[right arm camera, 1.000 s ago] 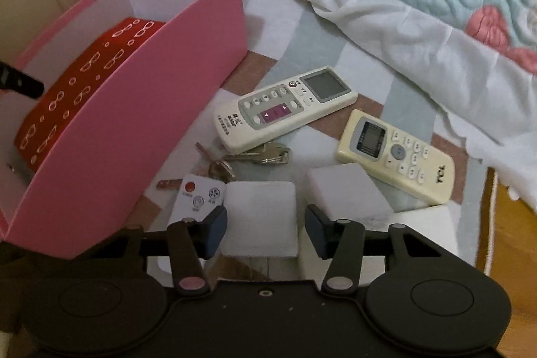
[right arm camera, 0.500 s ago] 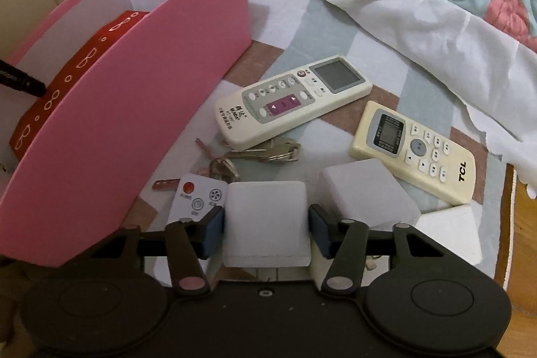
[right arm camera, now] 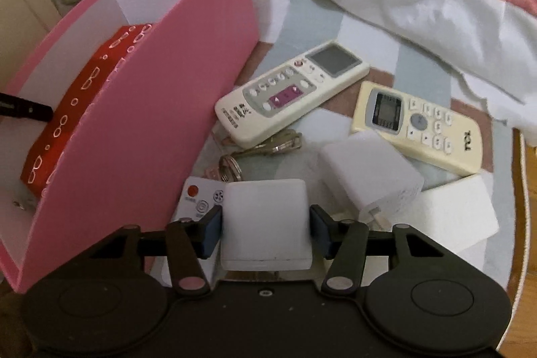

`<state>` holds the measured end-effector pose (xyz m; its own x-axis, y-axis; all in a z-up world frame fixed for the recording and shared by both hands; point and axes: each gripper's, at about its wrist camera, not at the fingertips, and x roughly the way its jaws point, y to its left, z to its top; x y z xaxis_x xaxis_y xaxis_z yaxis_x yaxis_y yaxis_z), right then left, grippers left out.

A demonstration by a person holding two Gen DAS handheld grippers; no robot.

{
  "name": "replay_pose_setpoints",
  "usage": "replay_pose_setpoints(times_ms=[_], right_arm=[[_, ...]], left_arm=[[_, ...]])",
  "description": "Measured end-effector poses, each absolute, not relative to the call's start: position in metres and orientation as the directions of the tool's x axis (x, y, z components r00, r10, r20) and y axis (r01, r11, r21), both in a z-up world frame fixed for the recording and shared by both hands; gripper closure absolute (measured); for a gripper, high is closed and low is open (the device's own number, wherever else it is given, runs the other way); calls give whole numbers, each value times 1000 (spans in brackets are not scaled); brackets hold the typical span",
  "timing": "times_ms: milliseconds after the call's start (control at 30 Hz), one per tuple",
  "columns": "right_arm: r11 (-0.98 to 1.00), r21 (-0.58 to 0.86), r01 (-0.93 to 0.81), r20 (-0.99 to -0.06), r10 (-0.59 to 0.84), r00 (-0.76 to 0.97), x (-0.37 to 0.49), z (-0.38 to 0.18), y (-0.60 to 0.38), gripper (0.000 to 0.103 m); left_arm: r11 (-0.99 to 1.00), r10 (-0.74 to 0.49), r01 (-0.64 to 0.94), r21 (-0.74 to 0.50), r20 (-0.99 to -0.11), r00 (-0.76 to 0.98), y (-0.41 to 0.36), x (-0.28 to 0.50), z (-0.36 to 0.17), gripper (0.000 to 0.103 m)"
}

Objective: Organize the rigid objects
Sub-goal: 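Grasp the white charger cube with the right tool and lower it into the box, then grasp a second white charger cube with the right tool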

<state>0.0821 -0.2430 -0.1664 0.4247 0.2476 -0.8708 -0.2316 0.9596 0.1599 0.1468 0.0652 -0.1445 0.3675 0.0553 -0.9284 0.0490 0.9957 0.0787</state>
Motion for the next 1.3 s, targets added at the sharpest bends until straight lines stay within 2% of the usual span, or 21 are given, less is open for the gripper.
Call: replay_pose_setpoints(times_ms=[200,300,400,500,667,1000,1133,1300], right_arm=[[967,163,-194,-822,242,516,72,-128,-246,43],[968,182,-170,-777,248,579,69,-99,-248,43],[948,253,-195,-696,318,644,62,-67,-245,42],[891,391,-233,-632,443,636,56,-53,-233,42],[840,449,-306,-671,543,506,62,-62,-179,42],[856,508,-95,-795,508,332,116,-134,-117,42],[817,575,-44,-775,561,291,121,-140,-125,43],[799,581,-155,-727,595,342,104,-92,-149,42]], left_arm=[[993,84,42,107,-926,367,60,149,-141,96],[998,51,25,64,-928,369,63,149,-139,98],[999,33,19,44,-925,378,66,150,-138,98],[999,34,17,44,-926,375,68,151,-139,98],[998,45,26,58,-933,357,65,152,-139,99],[1000,24,8,28,-949,314,70,156,-140,99],[999,27,8,32,-950,310,70,155,-138,99],[997,57,31,70,-946,318,61,156,-139,98]])
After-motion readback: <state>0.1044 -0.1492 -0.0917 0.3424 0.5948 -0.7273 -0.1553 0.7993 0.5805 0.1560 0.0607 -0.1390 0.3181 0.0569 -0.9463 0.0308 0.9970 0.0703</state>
